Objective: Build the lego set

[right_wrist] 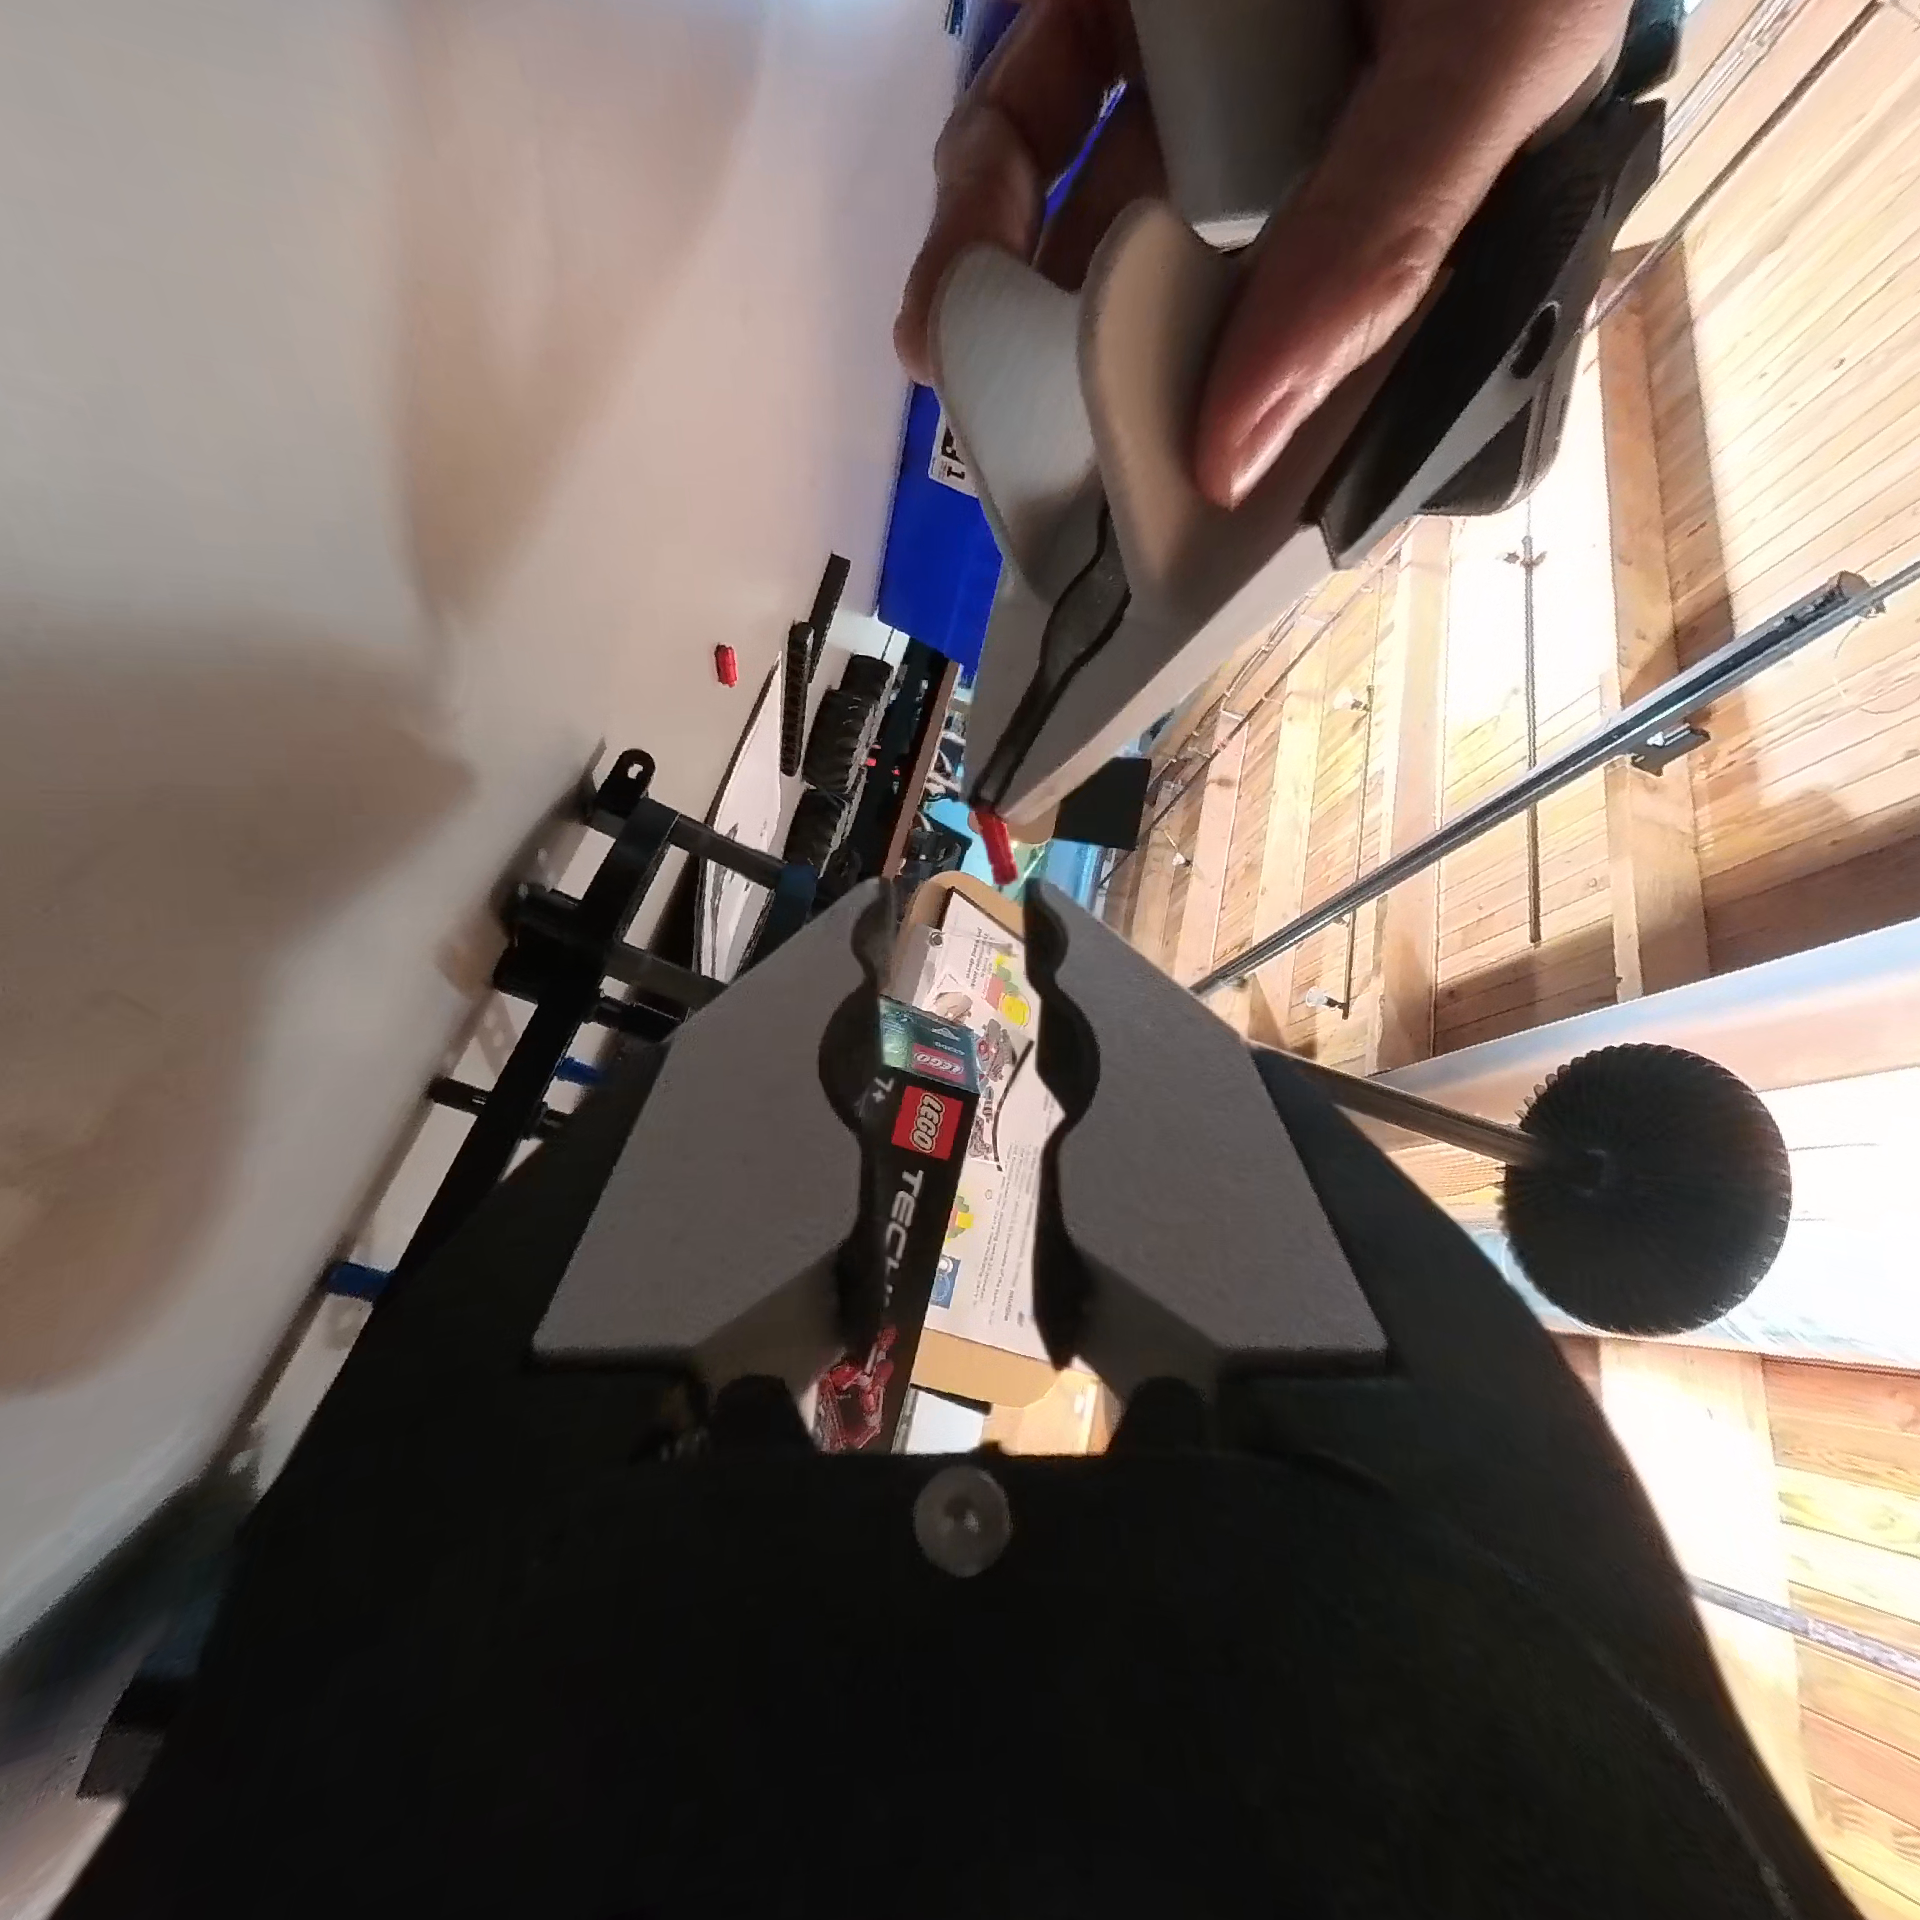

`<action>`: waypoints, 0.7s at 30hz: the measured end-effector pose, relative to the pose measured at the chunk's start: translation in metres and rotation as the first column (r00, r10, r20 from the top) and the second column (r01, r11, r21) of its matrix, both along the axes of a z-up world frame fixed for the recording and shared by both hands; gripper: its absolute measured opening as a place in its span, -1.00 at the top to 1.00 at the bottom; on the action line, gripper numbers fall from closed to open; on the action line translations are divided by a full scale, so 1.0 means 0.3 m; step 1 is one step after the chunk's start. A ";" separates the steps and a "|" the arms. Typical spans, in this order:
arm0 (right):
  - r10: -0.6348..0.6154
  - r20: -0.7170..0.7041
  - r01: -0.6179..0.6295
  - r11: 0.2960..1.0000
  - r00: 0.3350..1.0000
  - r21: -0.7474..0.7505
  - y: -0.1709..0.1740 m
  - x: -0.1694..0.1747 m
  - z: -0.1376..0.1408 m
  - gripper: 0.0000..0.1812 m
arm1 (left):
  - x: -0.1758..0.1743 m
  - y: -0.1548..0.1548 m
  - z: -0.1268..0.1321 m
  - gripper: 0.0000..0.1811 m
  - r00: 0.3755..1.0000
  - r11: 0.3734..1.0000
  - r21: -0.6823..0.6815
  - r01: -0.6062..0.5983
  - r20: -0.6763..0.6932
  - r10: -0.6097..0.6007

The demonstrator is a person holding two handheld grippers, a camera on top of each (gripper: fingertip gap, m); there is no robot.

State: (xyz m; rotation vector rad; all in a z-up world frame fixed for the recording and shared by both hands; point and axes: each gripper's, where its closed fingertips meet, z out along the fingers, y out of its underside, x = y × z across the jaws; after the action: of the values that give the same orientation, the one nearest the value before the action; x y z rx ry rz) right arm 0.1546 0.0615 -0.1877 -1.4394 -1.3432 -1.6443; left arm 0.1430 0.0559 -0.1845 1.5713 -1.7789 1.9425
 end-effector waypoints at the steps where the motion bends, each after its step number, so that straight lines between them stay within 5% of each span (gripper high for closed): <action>1: 0.000 -0.001 0.000 1.000 1.000 -0.002 0.001 0.000 -0.002 0.76 | -0.001 -0.002 0.001 0.99 1.000 1.000 -0.003 0.002 0.000 -0.002; 6: 0.008 0.007 -0.008 1.000 1.000 0.018 0.010 -0.002 0.015 0.98 | -0.003 -0.007 -0.007 0.99 1.000 1.000 0.010 0.005 -0.005 -0.005; 21: -0.043 -0.142 0.055 0.995 0.989 0.079 0.017 0.018 0.045 0.98 | 0.007 0.005 0.026 0.99 0.997 0.999 0.020 -0.034 0.067 0.032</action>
State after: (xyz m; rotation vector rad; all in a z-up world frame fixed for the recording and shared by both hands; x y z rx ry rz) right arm 0.1599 0.0665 -0.1741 -1.5203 -1.1576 -1.5784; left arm 0.1451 0.0573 -0.1767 1.5704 -1.8154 2.0200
